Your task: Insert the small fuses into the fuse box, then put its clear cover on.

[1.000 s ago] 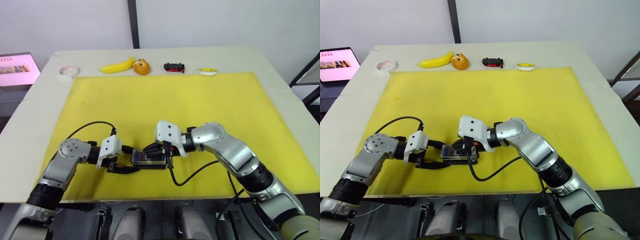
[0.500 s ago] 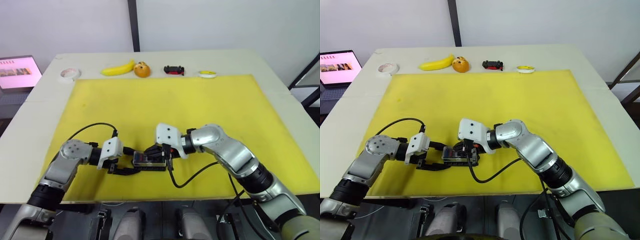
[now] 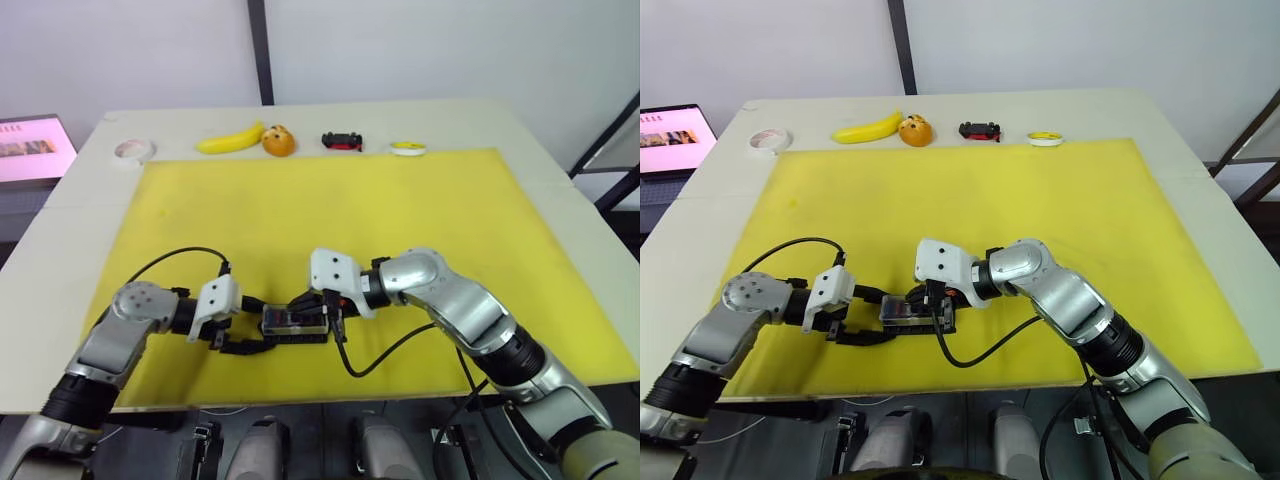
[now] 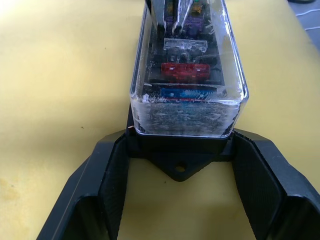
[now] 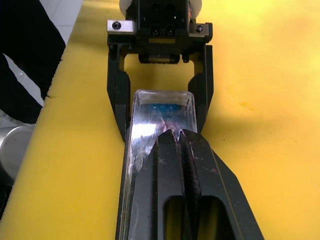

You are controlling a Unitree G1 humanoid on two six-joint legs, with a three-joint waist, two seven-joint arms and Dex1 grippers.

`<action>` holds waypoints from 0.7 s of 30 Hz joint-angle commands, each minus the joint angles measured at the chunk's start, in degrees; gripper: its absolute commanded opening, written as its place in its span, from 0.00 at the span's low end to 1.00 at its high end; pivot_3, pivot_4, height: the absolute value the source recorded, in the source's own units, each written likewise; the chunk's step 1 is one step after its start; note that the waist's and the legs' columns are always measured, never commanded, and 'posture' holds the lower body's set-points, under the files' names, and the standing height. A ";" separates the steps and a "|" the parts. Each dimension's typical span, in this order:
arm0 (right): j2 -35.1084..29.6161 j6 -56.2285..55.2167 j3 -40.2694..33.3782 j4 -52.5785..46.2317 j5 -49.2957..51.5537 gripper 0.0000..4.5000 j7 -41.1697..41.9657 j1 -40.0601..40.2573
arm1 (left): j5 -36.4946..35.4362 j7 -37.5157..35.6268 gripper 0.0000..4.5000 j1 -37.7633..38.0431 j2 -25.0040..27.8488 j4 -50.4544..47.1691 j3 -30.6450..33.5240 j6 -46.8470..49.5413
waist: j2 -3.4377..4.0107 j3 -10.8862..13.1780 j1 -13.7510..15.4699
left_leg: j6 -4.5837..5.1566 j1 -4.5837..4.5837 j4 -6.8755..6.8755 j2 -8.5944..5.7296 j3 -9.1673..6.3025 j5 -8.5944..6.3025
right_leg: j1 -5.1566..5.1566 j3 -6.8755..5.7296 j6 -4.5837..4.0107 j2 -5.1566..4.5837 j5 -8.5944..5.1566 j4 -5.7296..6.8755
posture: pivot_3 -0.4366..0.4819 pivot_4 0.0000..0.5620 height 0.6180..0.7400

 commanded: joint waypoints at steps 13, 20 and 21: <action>-0.46 10.01 -7.96 -5.60 7.70 0.00 1.64 -2.58 | -10.53 -4.44 1.00 4.43 10.99 -10.27 11.16 7.82 | 0.05 0.05 0.39 | -0.01 0.08 -0.01 -0.01 0.00 0.00 | 0.15 -0.01 -0.01 -0.13 0.00 -0.06 | 0.48 0.27 1.00; -11.84 13.29 -18.18 -14.11 13.61 0.17 5.19 -6.15 | -14.86 -4.60 1.00 5.94 17.37 -12.49 17.82 15.22 | 0.10 0.31 0.64 | -0.02 -0.29 0.00 -0.01 0.00 0.01 | -0.25 -0.02 0.00 -0.15 0.00 -0.05 | 0.48 0.27 1.00; -14.71 12.93 -19.94 -14.52 14.17 0.27 6.46 -5.59 | -15.49 -4.46 1.00 5.87 18.18 -12.70 18.88 16.33 | 0.11 0.36 0.72 | -0.02 -0.27 0.00 -0.01 0.00 0.01 | -0.23 -0.02 0.00 -0.15 0.00 -0.07 | 0.48 0.27 1.00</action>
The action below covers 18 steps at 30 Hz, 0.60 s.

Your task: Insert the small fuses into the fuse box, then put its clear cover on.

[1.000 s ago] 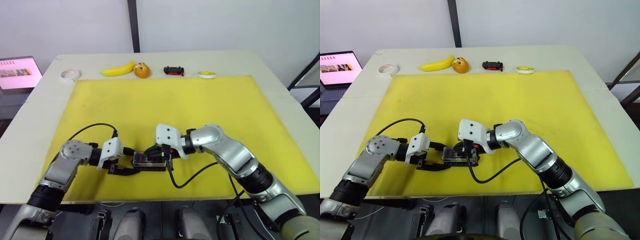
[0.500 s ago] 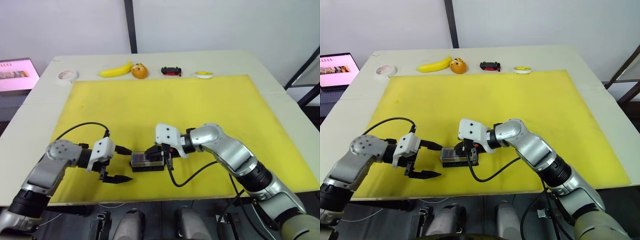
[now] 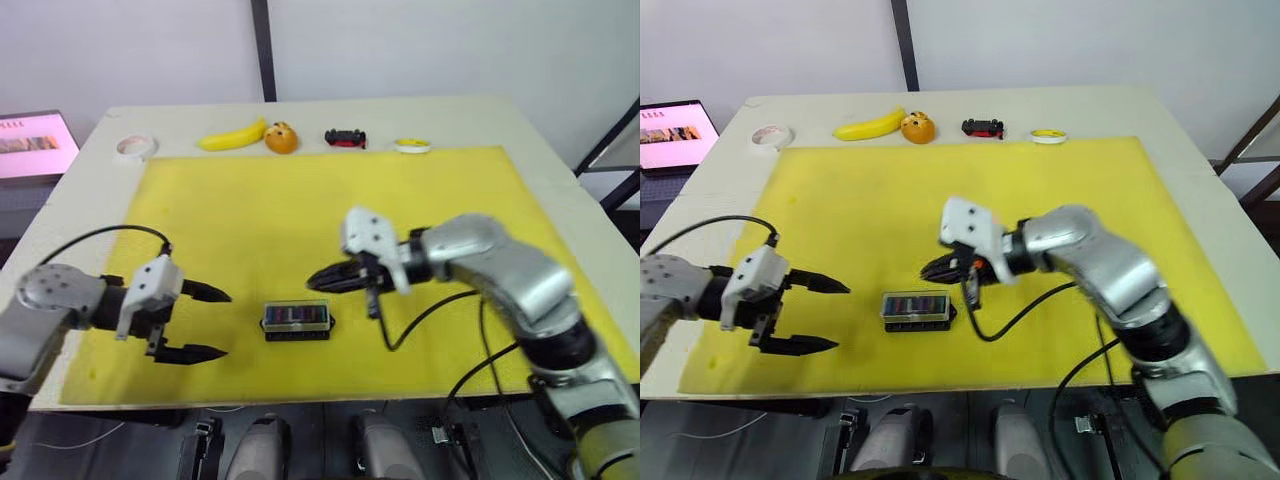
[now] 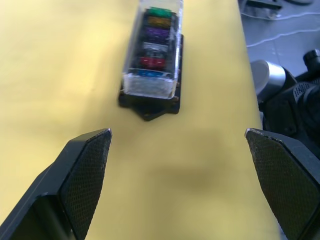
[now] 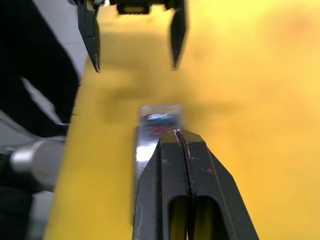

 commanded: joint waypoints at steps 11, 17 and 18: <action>-35.58 -18.85 -26.17 6.78 -2.78 0.98 18.81 23.69 | -4.48 0.13 1.00 2.47 8.80 -0.03 16.46 9.08 | 0.01 0.78 0.70 | 0.00 0.02 0.02 0.00 0.22 0.00 | 0.01 0.06 0.00 0.06 0.00 -0.02 | 0.48 0.27 1.00; -38.50 -22.31 -34.08 9.49 -2.99 0.98 21.89 30.50 | -3.33 1.13 1.00 5.11 9.50 -0.49 19.82 9.75 | 0.18 0.91 0.65 | 0.00 0.09 0.01 0.12 0.28 0.00 | 0.02 0.11 0.00 0.16 0.00 0.01 | 0.48 0.27 1.00; -38.50 -22.48 -34.53 9.42 -2.87 0.98 21.90 30.80 | -3.31 1.06 1.00 5.65 9.37 -0.89 20.26 9.64 | 0.18 0.94 0.72 | 0.00 0.08 0.01 0.12 0.29 0.00 | 0.02 0.11 0.00 0.15 0.00 0.01 | 0.48 0.27 1.00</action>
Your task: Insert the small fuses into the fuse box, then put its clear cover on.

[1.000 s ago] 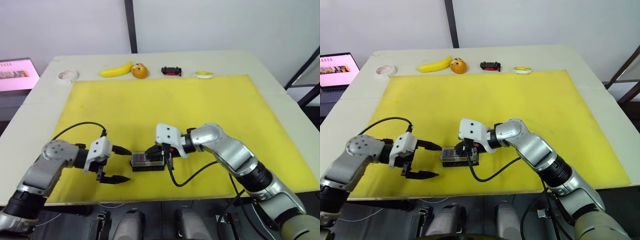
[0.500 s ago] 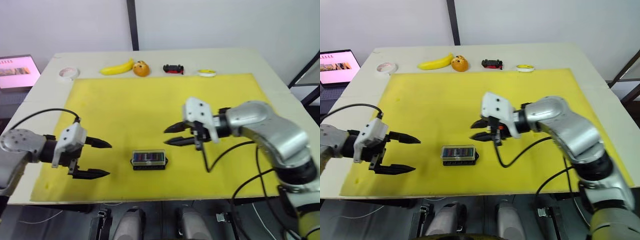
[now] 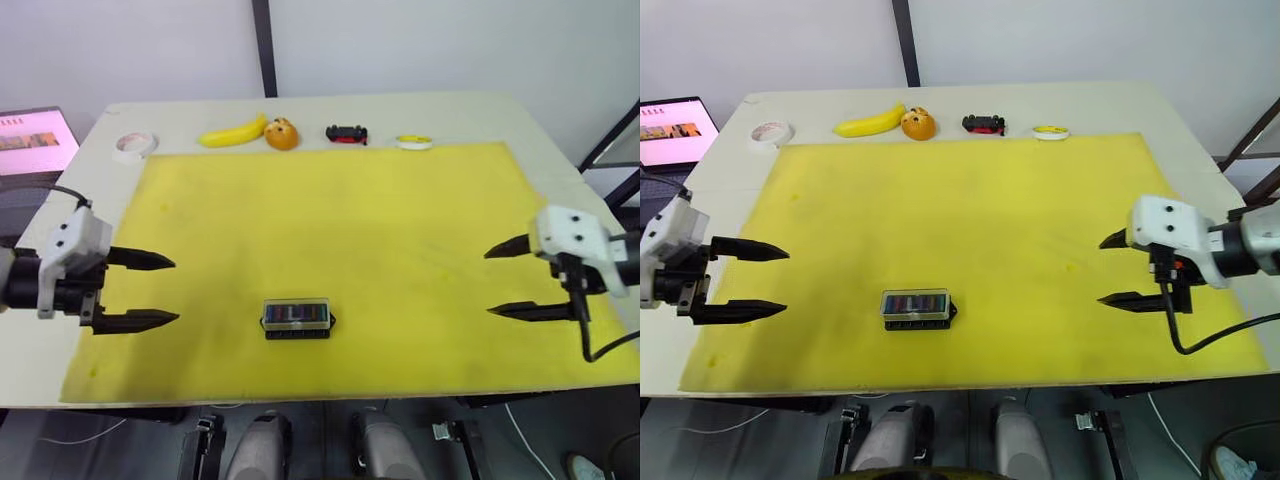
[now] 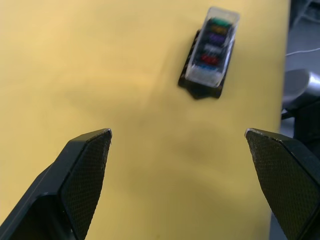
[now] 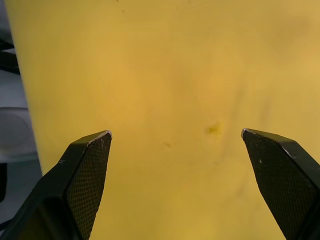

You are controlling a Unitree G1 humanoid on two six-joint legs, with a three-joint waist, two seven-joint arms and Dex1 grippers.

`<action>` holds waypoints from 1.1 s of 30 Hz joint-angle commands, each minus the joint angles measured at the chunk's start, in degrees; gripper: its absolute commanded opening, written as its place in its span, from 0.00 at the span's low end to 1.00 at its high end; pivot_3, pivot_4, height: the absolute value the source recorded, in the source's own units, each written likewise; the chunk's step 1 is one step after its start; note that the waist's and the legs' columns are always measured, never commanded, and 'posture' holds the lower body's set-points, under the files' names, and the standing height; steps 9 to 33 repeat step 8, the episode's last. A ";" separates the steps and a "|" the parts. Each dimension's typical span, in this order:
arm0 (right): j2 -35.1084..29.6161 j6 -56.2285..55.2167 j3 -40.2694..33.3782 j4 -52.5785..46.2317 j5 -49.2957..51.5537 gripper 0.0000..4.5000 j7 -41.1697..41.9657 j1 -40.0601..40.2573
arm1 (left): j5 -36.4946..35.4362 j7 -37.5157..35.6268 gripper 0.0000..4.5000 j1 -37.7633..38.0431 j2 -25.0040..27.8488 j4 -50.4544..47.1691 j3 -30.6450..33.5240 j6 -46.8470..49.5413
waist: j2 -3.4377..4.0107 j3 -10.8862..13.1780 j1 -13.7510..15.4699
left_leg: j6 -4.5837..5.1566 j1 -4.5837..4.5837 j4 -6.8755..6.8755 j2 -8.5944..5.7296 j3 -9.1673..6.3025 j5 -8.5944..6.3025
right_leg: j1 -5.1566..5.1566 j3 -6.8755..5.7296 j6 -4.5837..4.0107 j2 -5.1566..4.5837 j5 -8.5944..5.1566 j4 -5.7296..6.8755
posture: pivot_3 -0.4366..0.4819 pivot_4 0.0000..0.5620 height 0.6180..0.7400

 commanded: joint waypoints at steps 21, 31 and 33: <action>-1.66 -0.46 -2.71 -1.68 1.72 0.98 -0.85 -2.30 | -0.09 -2.05 1.00 4.67 1.01 -3.00 4.99 -0.38 | 0.03 0.07 0.14 | -0.01 -0.01 0.00 0.00 0.01 0.00 | 0.00 0.01 -0.01 -0.09 0.00 -0.01 | 0.48 0.27 1.00; -1.66 -0.46 -2.71 -1.68 1.72 0.98 -0.85 -2.30 | -0.09 -2.05 1.00 4.67 1.01 -3.00 4.99 -0.38 | 0.03 0.07 0.14 | -0.01 -0.01 0.00 0.00 0.01 0.00 | 0.00 0.01 -0.01 -0.09 0.00 -0.01 | 0.48 0.27 1.00; -1.66 -0.46 -2.71 -1.68 1.72 0.98 -0.85 -2.30 | -0.09 -2.05 1.00 4.67 1.01 -3.00 4.99 -0.38 | 0.03 0.07 0.14 | -0.01 -0.01 0.00 0.00 0.01 0.00 | 0.00 0.01 -0.01 -0.09 0.00 -0.01 | 0.48 0.27 1.00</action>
